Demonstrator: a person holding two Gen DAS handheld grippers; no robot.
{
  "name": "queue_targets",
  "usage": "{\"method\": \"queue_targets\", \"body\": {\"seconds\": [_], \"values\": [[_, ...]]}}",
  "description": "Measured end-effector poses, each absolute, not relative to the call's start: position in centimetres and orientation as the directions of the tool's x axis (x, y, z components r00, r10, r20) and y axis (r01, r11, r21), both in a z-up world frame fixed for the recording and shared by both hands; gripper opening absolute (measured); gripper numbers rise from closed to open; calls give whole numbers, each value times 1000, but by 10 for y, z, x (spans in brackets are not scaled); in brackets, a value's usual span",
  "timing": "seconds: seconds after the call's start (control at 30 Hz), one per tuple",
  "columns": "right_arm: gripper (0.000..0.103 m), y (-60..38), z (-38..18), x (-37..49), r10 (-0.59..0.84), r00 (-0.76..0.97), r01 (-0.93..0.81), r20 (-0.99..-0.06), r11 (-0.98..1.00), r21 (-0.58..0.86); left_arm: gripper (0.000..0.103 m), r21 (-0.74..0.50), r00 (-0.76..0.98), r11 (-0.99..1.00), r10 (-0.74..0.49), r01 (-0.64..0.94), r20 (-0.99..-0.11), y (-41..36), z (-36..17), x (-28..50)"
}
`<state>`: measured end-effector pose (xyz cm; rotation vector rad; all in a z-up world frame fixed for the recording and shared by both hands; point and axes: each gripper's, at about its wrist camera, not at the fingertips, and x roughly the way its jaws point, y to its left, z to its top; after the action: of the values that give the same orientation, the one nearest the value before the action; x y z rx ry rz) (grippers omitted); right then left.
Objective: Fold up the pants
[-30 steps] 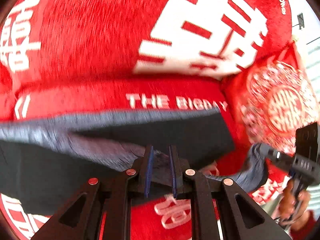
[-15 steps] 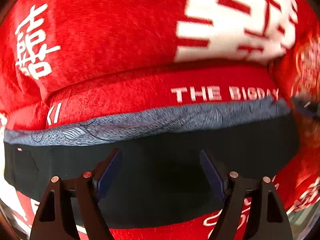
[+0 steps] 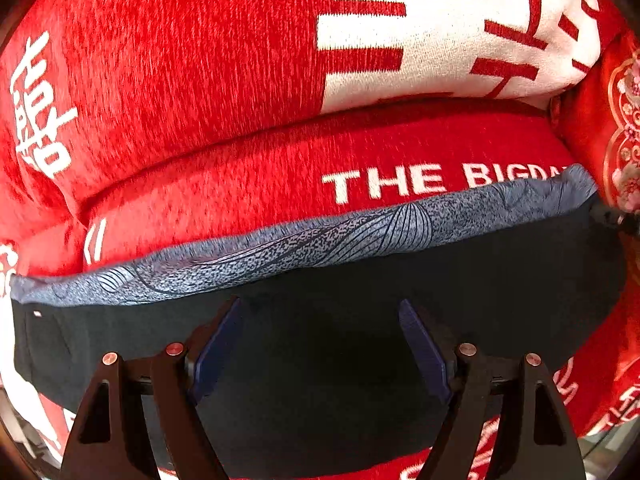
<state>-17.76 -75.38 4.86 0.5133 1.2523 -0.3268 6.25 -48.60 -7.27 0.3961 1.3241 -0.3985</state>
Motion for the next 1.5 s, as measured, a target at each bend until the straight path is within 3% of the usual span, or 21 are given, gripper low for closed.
{"method": "queue_targets", "body": {"seconds": [0.07,0.13,0.27,0.33,0.47,0.53,0.77,0.93,1.03,1.2,1.3,1.5], "values": [[17,-764,30,-174,92,229,549,-969,810,207,80,105,204,861,1,498,-979,-489,-86,68],[39,-768,34,-176,63,217,583,-974,792,181,80,82,158,879,7,470,-987,-485,-93,77],[39,-749,71,-190,-10,311,538,-951,826,167,80,60,198,903,-28,425,-980,-465,-72,87],[39,-729,82,-188,26,360,456,-933,867,200,80,83,216,904,-11,420,-976,-456,-72,92],[39,-702,61,-155,90,345,373,-934,901,224,80,88,181,927,23,365,-983,-442,-98,118],[39,-704,37,-143,103,307,403,-946,887,227,97,84,192,940,20,332,-981,-437,-104,131],[37,-719,24,-153,104,313,424,-944,874,237,97,146,213,974,107,175,-971,-374,-103,184],[38,-715,29,-191,100,299,464,-949,854,236,97,181,222,967,140,179,-965,-331,-84,166],[39,-709,33,-190,78,275,451,-958,870,201,99,229,186,945,187,235,-964,-310,-102,134],[48,-681,58,-200,43,269,465,-962,869,169,98,170,202,972,136,163,-970,-283,-82,116],[48,-640,67,-202,110,287,427,-951,874,230,98,185,249,965,136,185,-959,-273,-69,110],[48,-526,58,-195,399,308,362,-863,790,495,98,178,235,975,144,131,-961,-221,-74,146]]}}
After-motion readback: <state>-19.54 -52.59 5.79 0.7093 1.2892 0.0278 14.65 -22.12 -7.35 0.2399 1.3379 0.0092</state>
